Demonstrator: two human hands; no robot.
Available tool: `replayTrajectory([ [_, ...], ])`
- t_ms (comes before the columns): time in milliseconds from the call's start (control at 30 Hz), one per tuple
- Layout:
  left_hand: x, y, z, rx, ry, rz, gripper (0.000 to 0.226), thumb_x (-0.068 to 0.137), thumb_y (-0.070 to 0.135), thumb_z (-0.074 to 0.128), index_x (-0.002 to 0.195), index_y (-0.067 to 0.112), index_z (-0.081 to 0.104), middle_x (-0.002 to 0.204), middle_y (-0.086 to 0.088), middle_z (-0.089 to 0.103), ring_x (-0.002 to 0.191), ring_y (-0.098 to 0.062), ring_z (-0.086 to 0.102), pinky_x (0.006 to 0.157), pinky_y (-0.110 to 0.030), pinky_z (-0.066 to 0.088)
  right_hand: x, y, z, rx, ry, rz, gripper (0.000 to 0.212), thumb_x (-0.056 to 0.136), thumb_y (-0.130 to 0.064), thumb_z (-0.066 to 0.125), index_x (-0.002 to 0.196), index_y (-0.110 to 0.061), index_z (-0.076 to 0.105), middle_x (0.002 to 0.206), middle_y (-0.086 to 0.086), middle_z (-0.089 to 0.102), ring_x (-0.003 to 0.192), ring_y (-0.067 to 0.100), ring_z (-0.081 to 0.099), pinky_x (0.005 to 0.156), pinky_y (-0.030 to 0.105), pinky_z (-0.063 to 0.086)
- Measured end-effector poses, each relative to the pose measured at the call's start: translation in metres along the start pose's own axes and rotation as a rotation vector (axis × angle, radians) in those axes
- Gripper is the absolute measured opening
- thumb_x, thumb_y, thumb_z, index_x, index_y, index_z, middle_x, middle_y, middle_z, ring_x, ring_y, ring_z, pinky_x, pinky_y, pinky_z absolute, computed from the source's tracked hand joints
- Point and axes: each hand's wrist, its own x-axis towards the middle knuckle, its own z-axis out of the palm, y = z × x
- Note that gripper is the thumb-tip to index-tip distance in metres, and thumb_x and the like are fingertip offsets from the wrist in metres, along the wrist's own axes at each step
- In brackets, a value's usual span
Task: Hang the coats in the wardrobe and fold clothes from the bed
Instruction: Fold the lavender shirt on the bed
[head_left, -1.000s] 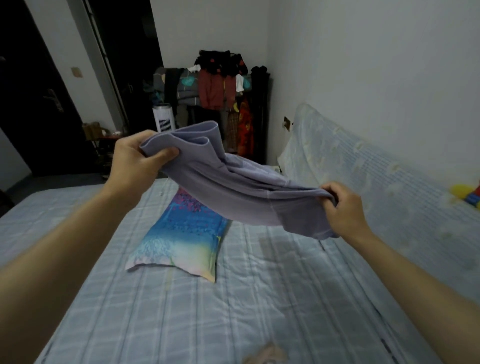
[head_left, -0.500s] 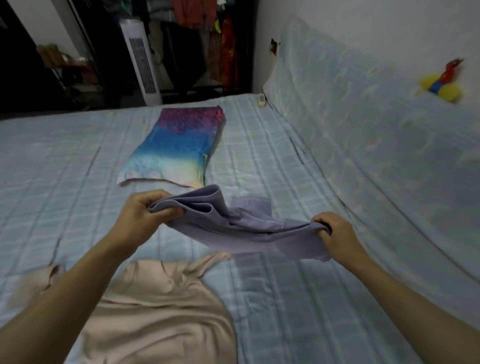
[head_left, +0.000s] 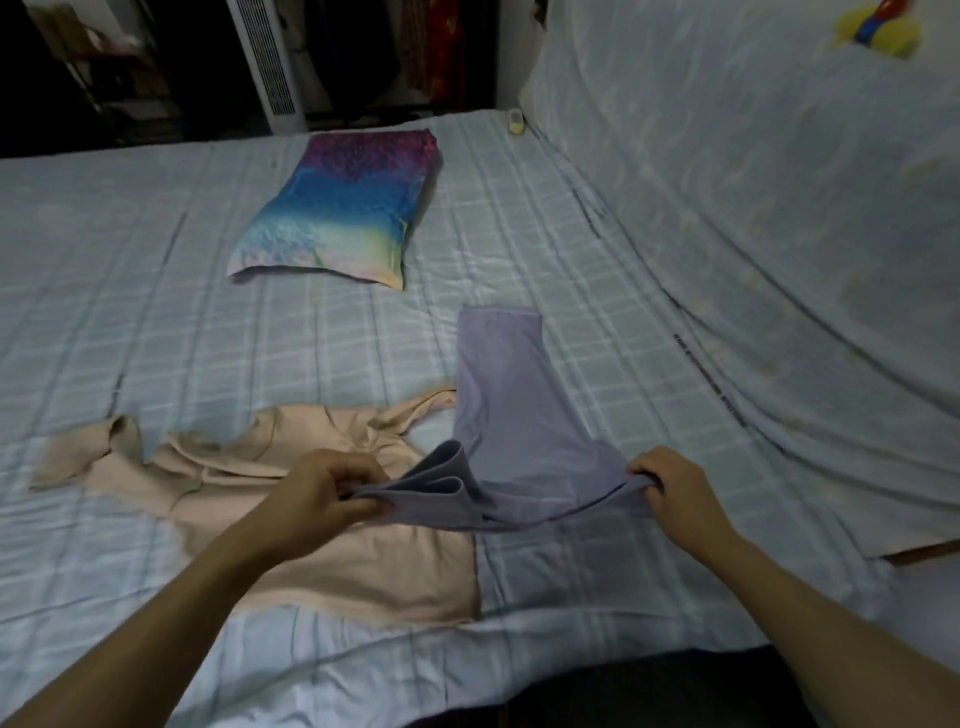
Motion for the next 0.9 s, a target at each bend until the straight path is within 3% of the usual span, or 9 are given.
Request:
replayTrajectory([
  [100, -0.025, -0.021, 0.025, 0.135, -0.081, -0.023, 0.019, 0.076, 0.011, 0.081, 0.072, 0.028, 0.072, 0.073, 0.014, 0.068, 0.072, -0.005, 0.065, 0.066, -0.023, 0.051, -0.02, 0.005, 0.017, -0.007, -0.03, -0.008, 0.03, 0.071, 0.029, 0.059, 0.087, 0.007, 0.071, 0.083, 0.022, 0.065, 0.076, 0.032, 0.061, 0.073, 0.034, 0.045],
  [233, -0.047, -0.047, 0.059, 0.337, -0.221, 0.01, 0.014, 0.074, 0.015, 0.076, 0.078, 0.027, 0.072, 0.078, 0.019, 0.064, 0.075, 0.003, 0.057, 0.068, -0.013, 0.043, -0.042, 0.008, 0.044, -0.042, -0.065, -0.045, 0.025, 0.072, 0.026, 0.063, 0.079, 0.004, 0.073, 0.078, 0.02, 0.066, 0.072, 0.032, 0.063, 0.07, 0.032, 0.047],
  [367, -0.045, -0.065, 0.091, 0.496, -0.357, -0.02, 0.016, 0.073, 0.015, 0.066, 0.087, 0.022, 0.071, 0.092, 0.008, 0.066, 0.085, -0.01, 0.059, 0.075, -0.024, 0.045, -0.056, 0.011, 0.064, -0.083, -0.087, -0.042, 0.025, 0.068, 0.026, 0.067, 0.073, 0.002, 0.071, 0.072, 0.019, 0.065, 0.064, 0.031, 0.061, 0.063, 0.024, 0.038],
  [500, -0.04, -0.074, 0.112, 0.567, -0.564, -0.079, 0.024, 0.078, 0.031, 0.072, 0.102, 0.031, 0.068, 0.108, 0.013, 0.065, 0.102, -0.009, 0.055, 0.09, -0.026, 0.045, -0.063, 0.01, 0.072, -0.123, -0.095, -0.063, 0.025, 0.062, 0.027, 0.071, 0.066, 0.003, 0.069, 0.067, 0.018, 0.063, 0.059, 0.03, 0.061, 0.059, 0.028, 0.036],
  [567, -0.031, -0.076, 0.114, 0.557, -0.547, -0.077, 0.026, 0.082, 0.035, 0.07, 0.107, 0.033, 0.067, 0.113, 0.014, 0.064, 0.107, -0.008, 0.053, 0.091, -0.023, 0.041, -0.065, 0.011, 0.075, -0.155, -0.084, -0.077, 0.025, 0.061, 0.026, 0.073, 0.063, 0.002, 0.068, 0.065, 0.017, 0.064, 0.057, 0.029, 0.061, 0.058, 0.028, 0.037],
  [667, -0.006, -0.076, 0.116, 0.466, -0.389, -0.064, 0.02, 0.085, 0.03, 0.068, 0.105, 0.027, 0.07, 0.11, 0.009, 0.068, 0.105, -0.011, 0.06, 0.092, -0.027, 0.043, -0.068, 0.016, 0.08, -0.196, -0.063, -0.064, 0.024, 0.061, 0.023, 0.075, 0.062, 0.0, 0.068, 0.066, 0.016, 0.064, 0.058, 0.031, 0.06, 0.054, 0.033, 0.049],
  [767, 0.022, -0.073, 0.126, 0.421, -0.268, -0.041, 0.015, 0.085, 0.027, 0.069, 0.1, 0.024, 0.072, 0.102, 0.008, 0.071, 0.096, -0.012, 0.064, 0.086, -0.027, 0.045, -0.073, 0.025, 0.088, -0.21, -0.032, -0.021, 0.023, 0.06, 0.021, 0.074, 0.066, -0.001, 0.069, 0.071, 0.016, 0.065, 0.063, 0.031, 0.061, 0.055, 0.04, 0.052],
  [900, 0.062, -0.066, 0.153, 0.366, -0.208, 0.013, 0.012, 0.084, 0.022, 0.07, 0.096, 0.02, 0.072, 0.096, 0.004, 0.072, 0.089, -0.017, 0.065, 0.075, -0.02, 0.039, -0.082, 0.042, 0.105, -0.191, -0.027, 0.119, 0.028, 0.061, 0.018, 0.072, 0.075, -0.005, 0.071, 0.081, 0.011, 0.066, 0.074, 0.029, 0.061, 0.063, 0.039, 0.051],
])
